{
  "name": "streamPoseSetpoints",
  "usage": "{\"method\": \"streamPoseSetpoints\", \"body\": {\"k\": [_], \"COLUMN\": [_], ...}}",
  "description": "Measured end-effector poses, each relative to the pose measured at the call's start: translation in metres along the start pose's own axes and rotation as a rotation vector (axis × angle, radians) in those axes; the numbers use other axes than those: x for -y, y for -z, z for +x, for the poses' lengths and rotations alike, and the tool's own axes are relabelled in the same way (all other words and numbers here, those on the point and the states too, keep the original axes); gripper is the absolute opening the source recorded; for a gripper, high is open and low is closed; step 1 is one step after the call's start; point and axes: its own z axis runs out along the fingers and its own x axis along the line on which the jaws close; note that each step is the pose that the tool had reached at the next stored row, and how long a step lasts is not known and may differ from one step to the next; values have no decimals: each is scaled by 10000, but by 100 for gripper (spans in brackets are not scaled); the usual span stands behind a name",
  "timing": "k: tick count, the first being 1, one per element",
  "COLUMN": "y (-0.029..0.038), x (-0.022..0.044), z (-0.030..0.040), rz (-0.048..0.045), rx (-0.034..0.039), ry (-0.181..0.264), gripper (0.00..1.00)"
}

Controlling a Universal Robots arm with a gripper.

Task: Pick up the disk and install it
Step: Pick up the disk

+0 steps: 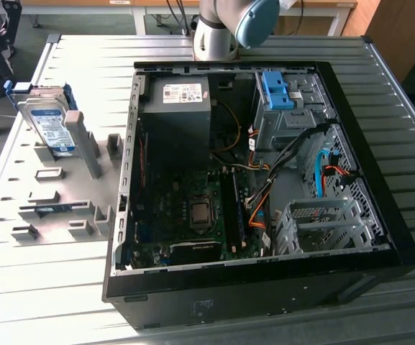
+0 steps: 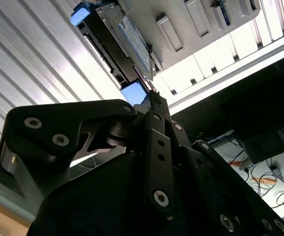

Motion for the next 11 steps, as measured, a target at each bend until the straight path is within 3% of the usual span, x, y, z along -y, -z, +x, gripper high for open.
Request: {"method": "streamPoseSetpoints", "body": {"k": [11], "y": [-4], "x": [0], "z": [0], "rz": [15], "rx": [-79], "ry": [1960], "gripper": [11]}}
